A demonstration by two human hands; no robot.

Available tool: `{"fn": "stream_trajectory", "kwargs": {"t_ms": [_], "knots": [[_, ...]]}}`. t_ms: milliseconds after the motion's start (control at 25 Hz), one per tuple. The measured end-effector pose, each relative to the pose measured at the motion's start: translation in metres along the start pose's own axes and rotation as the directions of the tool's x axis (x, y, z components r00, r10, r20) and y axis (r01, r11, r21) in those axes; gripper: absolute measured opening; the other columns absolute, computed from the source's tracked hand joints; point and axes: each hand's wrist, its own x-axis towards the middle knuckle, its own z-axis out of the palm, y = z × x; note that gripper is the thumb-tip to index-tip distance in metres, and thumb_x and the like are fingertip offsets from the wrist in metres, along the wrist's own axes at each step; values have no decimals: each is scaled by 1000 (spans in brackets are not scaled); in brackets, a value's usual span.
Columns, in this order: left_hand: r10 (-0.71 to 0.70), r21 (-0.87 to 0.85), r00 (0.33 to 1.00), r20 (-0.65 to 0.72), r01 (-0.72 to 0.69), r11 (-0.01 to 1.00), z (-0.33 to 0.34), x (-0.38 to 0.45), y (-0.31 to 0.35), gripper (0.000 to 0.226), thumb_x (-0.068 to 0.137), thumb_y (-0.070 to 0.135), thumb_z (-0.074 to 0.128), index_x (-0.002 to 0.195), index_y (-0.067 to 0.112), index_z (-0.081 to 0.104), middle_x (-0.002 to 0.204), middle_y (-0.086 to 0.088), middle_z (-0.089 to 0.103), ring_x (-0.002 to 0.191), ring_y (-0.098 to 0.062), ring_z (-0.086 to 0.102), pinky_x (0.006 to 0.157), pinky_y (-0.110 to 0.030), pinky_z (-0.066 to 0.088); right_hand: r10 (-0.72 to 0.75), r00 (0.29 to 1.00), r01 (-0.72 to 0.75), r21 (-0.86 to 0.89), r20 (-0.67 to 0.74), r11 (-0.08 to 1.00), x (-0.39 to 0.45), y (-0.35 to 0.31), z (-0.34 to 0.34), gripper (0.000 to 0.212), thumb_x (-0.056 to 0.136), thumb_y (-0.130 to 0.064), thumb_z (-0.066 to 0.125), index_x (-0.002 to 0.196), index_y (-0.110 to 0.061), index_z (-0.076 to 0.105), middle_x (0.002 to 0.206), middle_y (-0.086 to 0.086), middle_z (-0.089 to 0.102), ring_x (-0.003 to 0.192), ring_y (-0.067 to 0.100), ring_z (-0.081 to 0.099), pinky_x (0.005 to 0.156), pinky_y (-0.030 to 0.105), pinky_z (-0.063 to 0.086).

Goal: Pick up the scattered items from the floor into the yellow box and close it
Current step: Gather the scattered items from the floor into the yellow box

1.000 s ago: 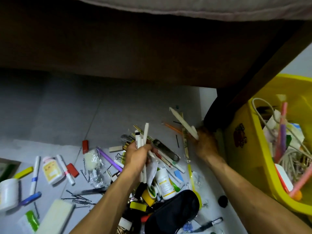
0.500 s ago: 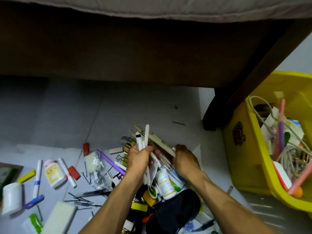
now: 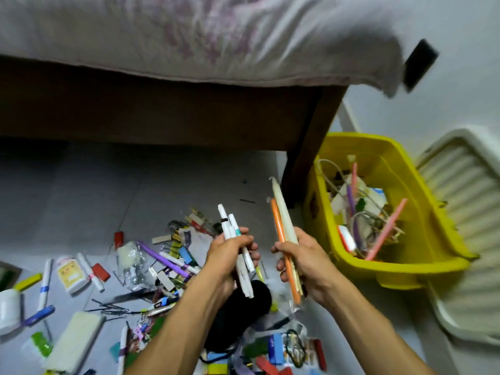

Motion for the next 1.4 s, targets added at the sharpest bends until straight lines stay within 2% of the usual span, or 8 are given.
{"fn": "stream_trajectory", "kwargs": {"t_ms": [320, 480, 680, 760, 960, 1080, 1160, 1400], "knots": [[-48, 185, 979, 199, 11, 983, 164, -56, 8, 15, 91, 11, 65, 105, 5, 60, 68, -10, 65, 50, -19, 61, 50, -28, 52, -2, 980, 7, 21, -199, 1000, -59, -103, -132, 30, 88, 2, 55, 117, -7, 54, 76, 13, 62, 50, 18, 57, 40, 27, 44], [81, 387, 953, 290, -195, 901, 222, -24, 12, 55, 92, 50, 58, 132, 13, 56, 121, -8, 67, 110, -25, 63, 97, -43, 49, -154, 938, 131, -93, -311, 987, -18, -123, -174, 46, 94, -16, 60, 137, -7, 49, 122, 7, 64, 93, 17, 67, 78, 32, 54], [92, 679, 697, 711, -647, -346, 167, 23, -28, 37, 102, 30, 35, 125, 11, 56, 137, -11, 51, 137, -31, 37, 110, -46, 34, -345, 931, 141, -759, -116, 636, 20, -70, -179, 72, 94, -35, 58, 154, -28, 20, 161, 1, 23, 147, 25, 21, 114, 38, 24], [63, 571, 637, 768, -637, -518, 152, 38, -40, 44, 103, 32, 32, 136, 10, 50, 150, -10, 41, 148, -26, 19, 121, -42, 16, -341, 934, 230, -910, 107, 344, 41, -43, -164, 71, 96, -42, 48, 155, -35, 9, 164, 1, 12, 149, 29, 14, 117, 49, 20], [272, 670, 613, 742, -672, -315, 142, 37, -42, 60, 94, 46, 51, 147, 19, 41, 160, -2, 27, 150, -13, 10, 121, -29, 12, 104, 994, 9, -989, 25, 149, 83, -35, -155, 45, 100, -38, 38, 140, -18, 45, 148, 14, 42, 130, 33, 45, 107, 49, 38], [231, 683, 647, 726, -644, -344, 145, 35, -53, 61, 100, 43, 39, 154, 16, 27, 165, -1, 9, 151, -13, -9, 123, -33, 5, -370, 919, -120, -991, -133, 58, 92, -65, -149, 33, 90, -33, 52, 116, -13, 62, 115, 13, 63, 107, 34, 59, 91, 42, 46], [210, 683, 656, 725, -648, -337, 147, 35, -55, 62, 103, 42, 32, 157, 17, 15, 166, -1, 0, 149, -12, -17, 124, -35, 3, -536, 844, -2, -1000, 9, -19, 101, -63, -149, 45, 94, -34, 50, 135, -14, 49, 143, 13, 46, 127, 35, 46, 96, 46, 43], [156, 710, 717, 680, -590, -385, 145, 31, -53, 60, 103, 35, 29, 157, 14, 12, 166, -3, -3, 150, -15, -17, 123, -41, 12, -62, 988, 134, -982, 143, -131, 107, -28, -148, 66, 98, -30, 48, 155, -22, 17, 165, -1, 7, 149, 29, 16, 119, 46, 19]]}}
